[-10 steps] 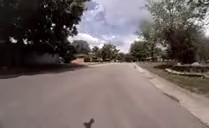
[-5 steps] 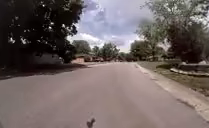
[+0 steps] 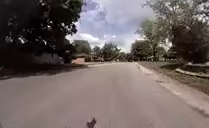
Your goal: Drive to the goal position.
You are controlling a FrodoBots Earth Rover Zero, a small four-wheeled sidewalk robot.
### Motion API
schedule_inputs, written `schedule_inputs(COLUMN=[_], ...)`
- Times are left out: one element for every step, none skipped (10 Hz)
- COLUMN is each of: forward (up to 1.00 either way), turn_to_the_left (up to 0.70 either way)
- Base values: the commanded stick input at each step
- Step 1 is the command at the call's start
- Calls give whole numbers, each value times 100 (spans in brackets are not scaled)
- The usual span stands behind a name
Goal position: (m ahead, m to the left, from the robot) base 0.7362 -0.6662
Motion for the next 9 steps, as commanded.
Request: schedule_inputs(forward=[70, 70, 70, 70, 70, 70, 70, 70, 70], turn_to_the_left=[0, 0, 0, 0, 0, 0, 0, 0, 0])
